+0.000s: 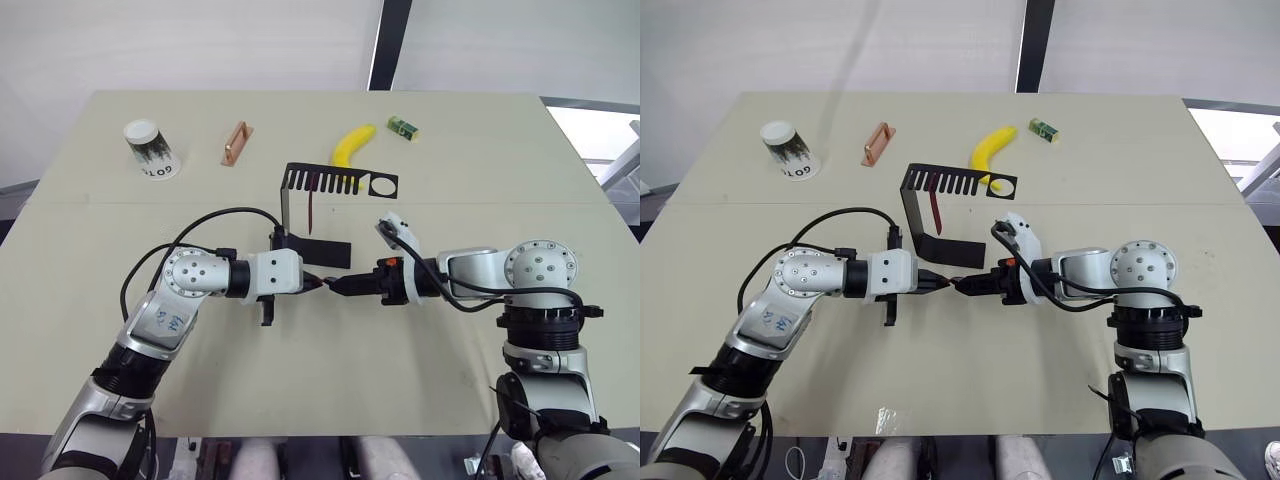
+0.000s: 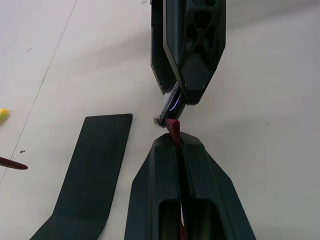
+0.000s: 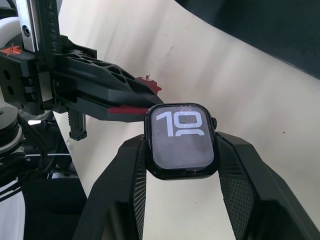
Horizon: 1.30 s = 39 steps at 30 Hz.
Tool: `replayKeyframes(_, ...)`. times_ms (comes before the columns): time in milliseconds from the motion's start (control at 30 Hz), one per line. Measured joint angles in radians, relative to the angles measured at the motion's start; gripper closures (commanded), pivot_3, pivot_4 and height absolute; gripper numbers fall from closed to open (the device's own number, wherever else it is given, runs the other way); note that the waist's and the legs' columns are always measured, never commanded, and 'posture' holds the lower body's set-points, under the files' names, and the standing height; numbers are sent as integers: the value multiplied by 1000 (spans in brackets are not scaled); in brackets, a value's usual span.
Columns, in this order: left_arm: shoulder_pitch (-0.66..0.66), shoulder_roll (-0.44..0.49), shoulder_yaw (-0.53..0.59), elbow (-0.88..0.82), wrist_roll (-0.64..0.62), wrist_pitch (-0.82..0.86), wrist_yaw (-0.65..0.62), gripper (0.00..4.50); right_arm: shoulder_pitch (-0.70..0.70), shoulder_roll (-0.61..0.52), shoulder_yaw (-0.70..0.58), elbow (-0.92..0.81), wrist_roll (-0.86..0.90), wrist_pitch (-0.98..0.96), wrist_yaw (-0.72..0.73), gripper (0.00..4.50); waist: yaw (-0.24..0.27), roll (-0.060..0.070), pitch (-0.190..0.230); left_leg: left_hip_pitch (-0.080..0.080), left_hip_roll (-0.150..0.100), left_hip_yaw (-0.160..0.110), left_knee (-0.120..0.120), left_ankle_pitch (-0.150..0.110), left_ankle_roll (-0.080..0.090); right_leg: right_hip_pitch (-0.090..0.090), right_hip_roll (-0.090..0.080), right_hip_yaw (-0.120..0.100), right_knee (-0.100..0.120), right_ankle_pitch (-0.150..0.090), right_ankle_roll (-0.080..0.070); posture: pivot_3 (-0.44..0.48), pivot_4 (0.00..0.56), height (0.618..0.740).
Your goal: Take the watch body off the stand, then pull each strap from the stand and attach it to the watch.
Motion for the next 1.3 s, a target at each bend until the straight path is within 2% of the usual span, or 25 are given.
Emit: replayKeyframes(1300, -21, -33, -7, 45, 31, -28, 11, 4500, -15, -19, 11, -1, -26, 0, 41, 2979, 0, 0, 0, 0, 0, 0, 1, 0, 0, 0, 0, 0, 0, 0, 0, 0, 150, 740)
